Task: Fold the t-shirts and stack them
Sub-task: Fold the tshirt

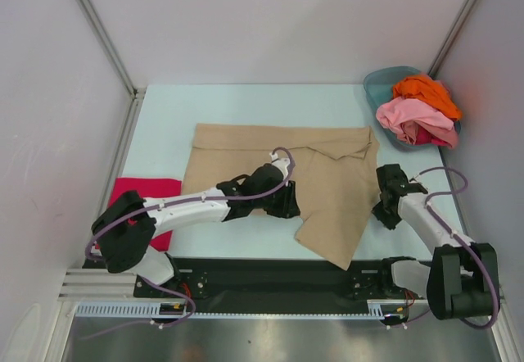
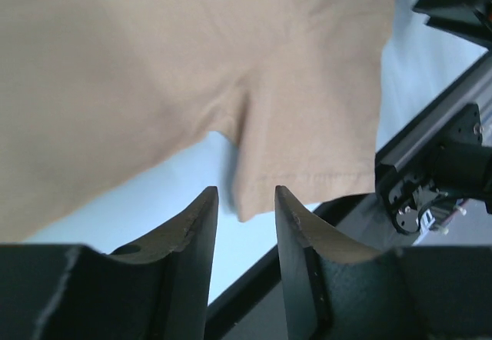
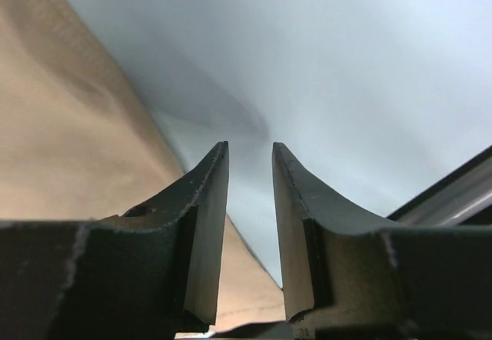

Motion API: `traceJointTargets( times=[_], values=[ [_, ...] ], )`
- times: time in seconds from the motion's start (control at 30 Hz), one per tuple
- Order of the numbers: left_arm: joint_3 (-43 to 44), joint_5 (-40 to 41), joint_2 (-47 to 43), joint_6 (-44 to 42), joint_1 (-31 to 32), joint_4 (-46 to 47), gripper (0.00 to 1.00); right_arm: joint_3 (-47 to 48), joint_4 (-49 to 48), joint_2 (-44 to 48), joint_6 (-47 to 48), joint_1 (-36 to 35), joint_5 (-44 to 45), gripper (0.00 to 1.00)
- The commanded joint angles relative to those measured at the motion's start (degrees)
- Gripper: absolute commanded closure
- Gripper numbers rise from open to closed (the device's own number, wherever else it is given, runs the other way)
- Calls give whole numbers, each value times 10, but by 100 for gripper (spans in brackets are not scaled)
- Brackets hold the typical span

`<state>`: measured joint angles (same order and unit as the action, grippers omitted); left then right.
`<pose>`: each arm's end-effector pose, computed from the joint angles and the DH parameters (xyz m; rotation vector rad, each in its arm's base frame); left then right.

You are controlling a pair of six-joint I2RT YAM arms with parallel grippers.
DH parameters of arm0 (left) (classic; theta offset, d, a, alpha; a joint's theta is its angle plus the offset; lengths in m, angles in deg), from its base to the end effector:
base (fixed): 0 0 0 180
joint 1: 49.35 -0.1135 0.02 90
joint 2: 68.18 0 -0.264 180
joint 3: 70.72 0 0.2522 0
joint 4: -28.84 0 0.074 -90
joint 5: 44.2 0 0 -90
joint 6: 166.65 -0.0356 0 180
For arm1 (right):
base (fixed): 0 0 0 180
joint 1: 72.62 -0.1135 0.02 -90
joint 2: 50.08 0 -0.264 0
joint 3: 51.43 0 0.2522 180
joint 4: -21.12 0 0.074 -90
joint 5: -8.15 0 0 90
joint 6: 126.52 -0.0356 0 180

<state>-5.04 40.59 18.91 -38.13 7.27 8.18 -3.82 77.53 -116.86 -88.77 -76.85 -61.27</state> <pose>0.1748 -0.2712 0.2118 0.4422 2.4553 -0.8949 0.1813 0.0009 0.1694 1.1722 2.4768 -0.2742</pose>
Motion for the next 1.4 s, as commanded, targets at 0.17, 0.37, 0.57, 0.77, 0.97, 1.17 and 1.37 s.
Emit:
traceJointTargets(
  times=[0.17,0.37,0.57,0.77,0.97,1.17,1.37],
  values=[
    [-17,-28,-53,-30,-68,2,57,19,-182,137,191,-29,-110,23],
    [-4,-44,-38,-29,-78,9,57,19,-416,40,251,-36,-236,15],
    [-17,-51,-32,-18,-79,30,57,18,-611,-95,245,-43,-266,12],
    [-15,-66,-16,-14,-80,37,57,33,-738,-221,218,-46,-279,24],
    [-16,-71,-15,-16,-85,37,57,61,-765,-284,196,-46,-277,28],
    [-16,-79,-12,-19,-94,39,57,71,-796,-327,191,-43,-281,33],
    [-18,-82,-15,-20,-99,39,57,75,-826,-359,173,-41,-288,38]
  ],
)
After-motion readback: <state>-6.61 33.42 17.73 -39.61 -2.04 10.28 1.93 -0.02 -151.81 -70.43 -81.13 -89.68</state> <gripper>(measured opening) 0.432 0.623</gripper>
